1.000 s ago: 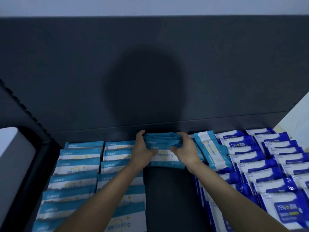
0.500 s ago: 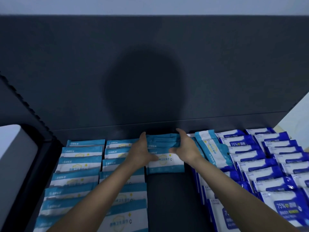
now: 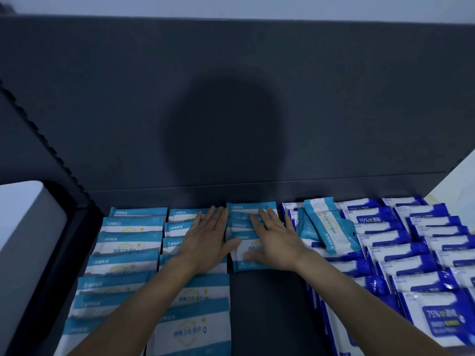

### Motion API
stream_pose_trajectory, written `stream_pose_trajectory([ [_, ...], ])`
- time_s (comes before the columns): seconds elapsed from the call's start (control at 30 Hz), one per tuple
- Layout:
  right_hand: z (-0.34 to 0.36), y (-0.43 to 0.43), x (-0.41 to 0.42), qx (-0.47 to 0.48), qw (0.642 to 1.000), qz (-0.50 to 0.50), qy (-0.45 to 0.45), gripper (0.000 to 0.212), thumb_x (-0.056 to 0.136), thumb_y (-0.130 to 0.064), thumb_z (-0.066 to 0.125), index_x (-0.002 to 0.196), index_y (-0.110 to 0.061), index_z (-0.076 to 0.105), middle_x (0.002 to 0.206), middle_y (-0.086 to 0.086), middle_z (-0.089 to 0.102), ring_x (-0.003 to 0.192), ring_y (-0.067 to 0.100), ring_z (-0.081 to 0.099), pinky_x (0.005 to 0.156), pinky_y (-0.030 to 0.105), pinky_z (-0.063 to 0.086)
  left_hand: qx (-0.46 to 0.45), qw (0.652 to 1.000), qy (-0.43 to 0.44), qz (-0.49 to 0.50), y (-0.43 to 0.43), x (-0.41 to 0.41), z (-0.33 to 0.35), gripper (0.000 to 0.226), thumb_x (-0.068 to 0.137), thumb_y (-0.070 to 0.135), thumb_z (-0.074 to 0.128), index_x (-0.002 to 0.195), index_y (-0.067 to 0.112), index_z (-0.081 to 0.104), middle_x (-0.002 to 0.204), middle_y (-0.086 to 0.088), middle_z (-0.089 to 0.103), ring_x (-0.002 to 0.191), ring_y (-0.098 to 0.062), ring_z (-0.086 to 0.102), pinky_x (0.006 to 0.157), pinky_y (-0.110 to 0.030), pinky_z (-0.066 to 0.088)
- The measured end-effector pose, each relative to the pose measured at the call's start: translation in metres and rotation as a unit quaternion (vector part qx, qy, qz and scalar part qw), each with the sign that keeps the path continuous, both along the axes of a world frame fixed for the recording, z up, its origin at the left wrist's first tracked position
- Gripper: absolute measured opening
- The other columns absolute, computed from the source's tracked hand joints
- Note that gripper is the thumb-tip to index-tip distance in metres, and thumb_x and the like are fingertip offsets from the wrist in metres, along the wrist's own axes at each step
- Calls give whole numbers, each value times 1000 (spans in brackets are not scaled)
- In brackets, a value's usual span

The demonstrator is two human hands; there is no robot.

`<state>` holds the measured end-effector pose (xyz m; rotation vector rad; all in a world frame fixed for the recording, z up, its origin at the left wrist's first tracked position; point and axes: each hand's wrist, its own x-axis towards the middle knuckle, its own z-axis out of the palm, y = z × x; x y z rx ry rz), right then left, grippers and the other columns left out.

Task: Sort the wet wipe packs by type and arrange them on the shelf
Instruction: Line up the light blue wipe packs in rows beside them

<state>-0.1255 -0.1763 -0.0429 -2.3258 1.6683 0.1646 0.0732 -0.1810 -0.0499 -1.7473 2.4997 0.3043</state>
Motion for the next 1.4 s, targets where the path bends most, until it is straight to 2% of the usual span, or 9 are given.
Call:
stream_pose_trajectory([
  [0.27, -1, 17, -4, -21, 999, 27, 31, 110, 77, -81, 37, 151, -16, -13, 158, 3, -21, 144, 16, -24, 117, 47, -15, 9, 1000, 8, -24, 6, -3, 6, 84, 93, 65, 22, 151, 18, -15, 160, 2, -15, 145, -13, -18, 119, -34, -12],
  [0.5, 34, 17, -42, -188, 970, -104, -115, 62, 94, -34, 56, 141, 1, 38, 156, 18, 23, 147, 29, 10, 118, 28, 9, 41, 997, -26, -61, 7, -16, 9, 95, 88, 74, 25, 152, 15, -11, 158, -3, -20, 145, -15, -20, 116, -31, -15],
  [0.6, 39, 12, -78, -179, 955, -224, -72, 40, 89, -36, 61, 113, -5, 56, 128, 17, 52, 126, 34, 40, 106, 35, 32, 45, 997, -36, -52, 13, -21, 13, 91, 93, 66, 30, 152, 9, -10, 158, -6, -21, 146, -17, -19, 117, -32, -13],
  [0.73, 34, 21, -93, -66, 962, -245, -96, 28, 84, -42, 65, 78, -24, 44, 83, -3, 57, 86, 20, 56, 72, 31, 45, 55, 997, -45, -34, 18, -25, 13, 91, 93, 66, 27, 151, 7, -10, 158, -9, -19, 147, -19, -16, 119, -35, -11],
  [0.93, 45, 26, -89, -102, 923, -314, -196, 37, 77, -30, 75, 101, -8, 57, 96, 8, 64, 94, 24, 59, 72, 32, 50, 5, 994, 97, -47, 20, -28, 24, 79, 96, 53, 40, 153, 12, 5, 161, -4, -5, 148, -17, -9, 119, -29, -3],
  [1.07, 62, 39, -68, -121, 890, -298, -324, 65, 74, -24, 79, 129, -6, 49, 113, 12, 50, 118, 24, 41, 87, 27, 42, 20, 931, 365, 11, 22, -50, 40, 31, 99, 31, 49, 124, 18, 60, 130, 7, 54, 125, -14, 49, 101, -21, 39],
  [1.17, 60, 52, -41, -107, 898, -245, -349, 79, 69, -31, 83, 135, -12, 43, 110, 2, 39, 117, 19, 38, 82, 14, 31, 168, 827, 525, 106, 28, -78, 57, 20, 97, 29, 53, 99, 17, 68, 97, 2, 71, 92, -15, 67, 86, -32, 54],
  [1.27, 51, 59, -29, -68, 896, -215, -382, 82, 68, -34, 84, 136, -17, 41, 111, -1, 35, 117, 13, 37, 84, 9, 33, 245, 759, 588, 137, 31, -91, 61, 18, 95, 20, 57, 97, 4, 66, 86, -7, 72, 77, -17, 69, 72, -31, 59],
  [1.4, 46, 58, -45, -17, 909, -166, -382, 78, 74, -33, 80, 140, -17, 42, 118, -1, 41, 117, 12, 42, 86, 4, 36, 241, 765, 573, 165, 26, -83, 53, 13, 95, 9, 53, 102, 6, 64, 91, -7, 73, 81, -21, 71, 74, -38, 59],
])
